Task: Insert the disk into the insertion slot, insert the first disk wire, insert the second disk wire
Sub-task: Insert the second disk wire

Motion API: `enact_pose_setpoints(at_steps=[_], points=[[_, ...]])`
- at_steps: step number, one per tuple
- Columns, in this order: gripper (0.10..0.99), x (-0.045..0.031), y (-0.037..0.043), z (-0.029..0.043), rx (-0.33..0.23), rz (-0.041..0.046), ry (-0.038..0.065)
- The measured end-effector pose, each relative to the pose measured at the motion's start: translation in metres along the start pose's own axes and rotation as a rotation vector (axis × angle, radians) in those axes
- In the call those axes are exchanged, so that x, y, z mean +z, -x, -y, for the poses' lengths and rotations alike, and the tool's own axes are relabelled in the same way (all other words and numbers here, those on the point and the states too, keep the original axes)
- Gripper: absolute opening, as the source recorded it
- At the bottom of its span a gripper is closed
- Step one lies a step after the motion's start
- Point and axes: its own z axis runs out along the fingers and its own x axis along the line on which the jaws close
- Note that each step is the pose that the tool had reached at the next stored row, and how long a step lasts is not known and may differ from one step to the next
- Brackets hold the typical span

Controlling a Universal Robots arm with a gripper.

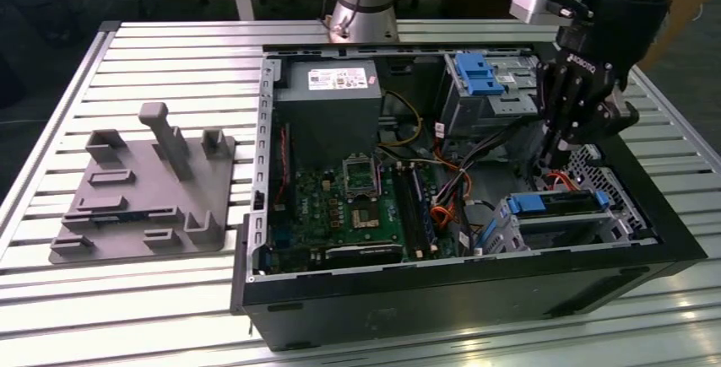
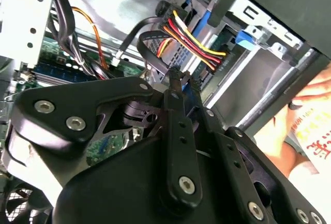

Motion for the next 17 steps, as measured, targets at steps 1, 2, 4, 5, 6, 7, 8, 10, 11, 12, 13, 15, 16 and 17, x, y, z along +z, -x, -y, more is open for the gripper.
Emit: enact_pose_setpoints(at_steps=[1,2,4,5,6,7,8,10,11,12,13,15,16,17], points=[[0.196,0.0003,-0.0012,0.0,0.0,0.0081,0.0],[0.196,0.0006,-0.0024,0.0,0.0,0.0145,0.0],[0.196,0.0015,-0.0053,0.0001,-0.001,0.0239,0.001],[0.196,0.002,-0.0071,0.0002,-0.001,0.0266,0.001],[0.196,0.0025,-0.0091,0.0003,-0.001,0.0285,0.001],[0.196,0.0031,-0.0112,0.0003,-0.001,0.0308,0.001],[0.196,0.0036,-0.0132,0.0004,-0.001,0.0341,0.001],[0.196,0.0047,-0.017,0.0005,-0.001,0.0412,0.001],[0.196,0.0052,-0.0188,0.0005,-0.001,0.0461,0.001],[0.196,0.0056,-0.0203,0.0006,-0.002,0.0531,0.001],[0.196,0.0061,-0.0219,0.0007,-0.002,0.0618,0.001],[0.196,0.0068,-0.0247,0.0007,-0.002,0.0831,0.002],[0.196,0.0072,-0.0262,0.0008,-0.003,0.0924,0.002],[0.196,0.0076,-0.0276,0.0008,-0.003,0.1008,0.002]])
